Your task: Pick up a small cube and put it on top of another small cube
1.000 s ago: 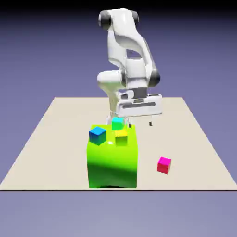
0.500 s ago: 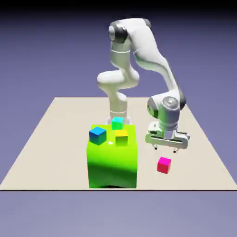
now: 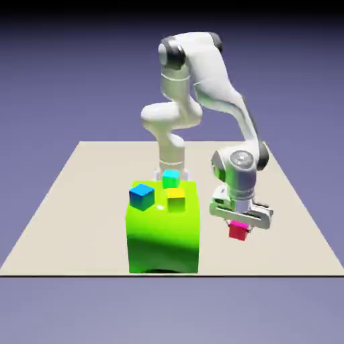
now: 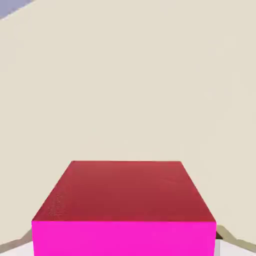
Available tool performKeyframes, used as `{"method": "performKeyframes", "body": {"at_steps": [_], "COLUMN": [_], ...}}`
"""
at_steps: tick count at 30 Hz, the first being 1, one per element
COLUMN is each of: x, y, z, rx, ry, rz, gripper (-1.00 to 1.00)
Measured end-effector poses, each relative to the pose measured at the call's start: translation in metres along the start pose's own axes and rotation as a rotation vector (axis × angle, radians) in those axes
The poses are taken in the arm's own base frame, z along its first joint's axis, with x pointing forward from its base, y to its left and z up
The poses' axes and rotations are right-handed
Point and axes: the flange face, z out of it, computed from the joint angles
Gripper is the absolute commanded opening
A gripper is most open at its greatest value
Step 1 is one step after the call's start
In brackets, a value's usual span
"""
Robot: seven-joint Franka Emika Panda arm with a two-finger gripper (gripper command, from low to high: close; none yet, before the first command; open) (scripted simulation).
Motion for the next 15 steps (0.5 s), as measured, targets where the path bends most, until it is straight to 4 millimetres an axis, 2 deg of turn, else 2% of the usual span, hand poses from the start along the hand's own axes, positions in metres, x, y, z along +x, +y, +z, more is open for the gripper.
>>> {"method": "performKeyframes", "body": {"at_steps": [5,10,13,15], "x": [0.017,0.041,0.089,0.113], "y": [-0.039,-0.074,-0.08,-0.071], "z": [-0.033,-0.076,-0.128,-0.152], "rx": [0.112,0.235,0.252,0.222], "ry": [0.008,0.014,0.051,0.069], "rz": [0.007,0.026,0.099,0.145], "gripper": [-1.0,-1.0,-1.0,-1.0]}}
